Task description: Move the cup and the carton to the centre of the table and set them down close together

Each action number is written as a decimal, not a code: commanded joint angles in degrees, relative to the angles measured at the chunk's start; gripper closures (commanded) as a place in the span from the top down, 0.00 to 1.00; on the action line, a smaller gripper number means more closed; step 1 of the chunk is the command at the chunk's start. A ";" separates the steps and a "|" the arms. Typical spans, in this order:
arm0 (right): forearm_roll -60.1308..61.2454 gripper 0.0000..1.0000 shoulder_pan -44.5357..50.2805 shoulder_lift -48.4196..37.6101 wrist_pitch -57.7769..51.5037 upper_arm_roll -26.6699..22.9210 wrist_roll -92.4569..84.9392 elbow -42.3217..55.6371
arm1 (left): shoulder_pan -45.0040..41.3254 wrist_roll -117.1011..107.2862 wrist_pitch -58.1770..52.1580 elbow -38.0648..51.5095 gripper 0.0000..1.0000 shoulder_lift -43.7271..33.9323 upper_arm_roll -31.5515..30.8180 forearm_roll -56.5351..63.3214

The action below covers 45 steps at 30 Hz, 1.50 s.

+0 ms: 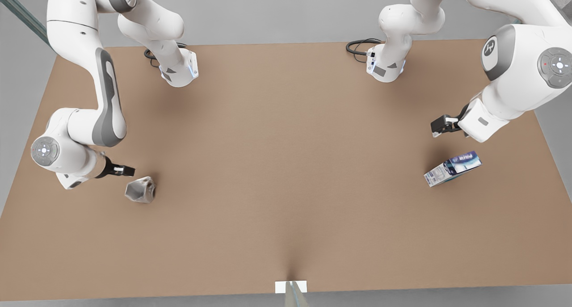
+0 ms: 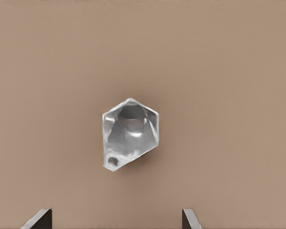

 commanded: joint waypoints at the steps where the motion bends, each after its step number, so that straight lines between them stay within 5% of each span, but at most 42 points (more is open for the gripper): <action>1: 0.00 1.00 -0.05 0.15 0.15 0.00 0.00 -0.01 | -0.01 0.00 0.00 0.00 1.00 -0.01 0.00 0.02; 22: 0.79 1.00 -1.28 9.73 12.28 -0.88 0.97 0.52 | 0.34 0.97 0.70 0.00 1.00 1.66 0.00 0.02; 45: 3.34 1.00 -3.74 12.19 13.07 -0.79 -2.99 0.26 | 0.34 0.97 0.35 0.00 1.00 1.75 0.00 -0.07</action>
